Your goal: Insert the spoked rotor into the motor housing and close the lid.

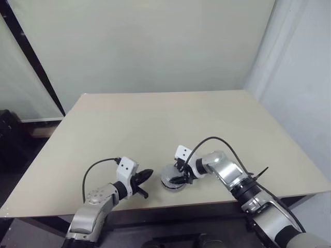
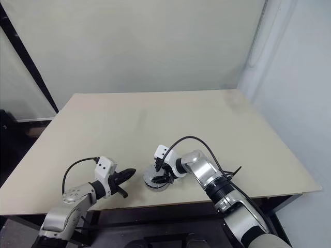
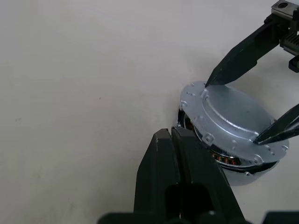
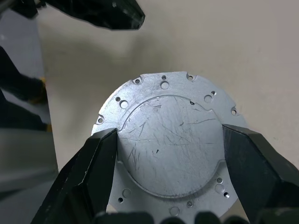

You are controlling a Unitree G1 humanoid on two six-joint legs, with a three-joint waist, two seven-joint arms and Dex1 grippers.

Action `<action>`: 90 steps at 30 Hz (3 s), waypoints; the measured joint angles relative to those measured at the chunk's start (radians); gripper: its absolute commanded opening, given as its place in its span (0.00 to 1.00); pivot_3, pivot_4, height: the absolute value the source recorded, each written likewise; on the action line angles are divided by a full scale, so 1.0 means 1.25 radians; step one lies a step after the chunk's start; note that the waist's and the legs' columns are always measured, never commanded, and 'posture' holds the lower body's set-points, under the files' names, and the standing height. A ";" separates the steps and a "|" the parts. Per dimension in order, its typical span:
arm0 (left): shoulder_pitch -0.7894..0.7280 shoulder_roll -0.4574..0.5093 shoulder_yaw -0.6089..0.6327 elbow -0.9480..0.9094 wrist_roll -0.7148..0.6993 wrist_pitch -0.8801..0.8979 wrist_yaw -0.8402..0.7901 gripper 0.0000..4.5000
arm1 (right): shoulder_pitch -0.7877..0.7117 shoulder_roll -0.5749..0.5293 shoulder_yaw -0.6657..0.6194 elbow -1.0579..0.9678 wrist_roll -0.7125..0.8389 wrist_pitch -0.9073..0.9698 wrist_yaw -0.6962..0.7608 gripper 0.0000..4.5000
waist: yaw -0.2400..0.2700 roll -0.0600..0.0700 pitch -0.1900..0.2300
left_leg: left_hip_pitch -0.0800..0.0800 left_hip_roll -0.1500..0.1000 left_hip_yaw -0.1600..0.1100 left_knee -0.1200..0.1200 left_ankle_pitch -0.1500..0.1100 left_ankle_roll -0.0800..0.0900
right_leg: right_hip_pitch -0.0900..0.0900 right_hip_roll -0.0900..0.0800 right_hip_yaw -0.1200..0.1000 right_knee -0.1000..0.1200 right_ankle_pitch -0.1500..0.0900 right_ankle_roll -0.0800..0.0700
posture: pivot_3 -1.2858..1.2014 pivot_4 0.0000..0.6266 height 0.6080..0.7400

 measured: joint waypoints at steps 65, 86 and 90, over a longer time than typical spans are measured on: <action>-0.111 -0.084 -0.138 0.192 0.172 -0.113 -0.002 0.00 | -0.018 0.018 -0.014 -0.020 -0.001 0.129 -0.029 0.99 | 0.017 0.005 -0.005 | 0.001 -0.001 -0.001 0.004 0.000 0.000 | 0.003 0.000 0.000 0.001 0.000 0.000 | 0.52 0.00 1.00; -0.142 -0.087 -0.146 0.234 0.186 -0.139 -0.011 0.00 | -0.044 0.104 -0.604 0.067 0.226 0.631 -0.364 0.99 | 0.016 0.006 -0.005 | 0.000 -0.001 -0.001 0.003 0.000 0.000 | 0.002 0.000 0.000 0.001 0.000 0.000 | 0.52 0.00 1.00; -0.144 -0.087 -0.146 0.235 0.187 -0.139 -0.014 0.00 | -0.051 0.125 -0.711 0.120 0.268 0.683 -0.409 0.99 | 0.016 0.006 -0.005 | 0.000 -0.001 -0.001 0.003 0.000 0.000 | 0.002 0.000 0.000 0.001 0.000 0.000 | 0.52 0.00 1.00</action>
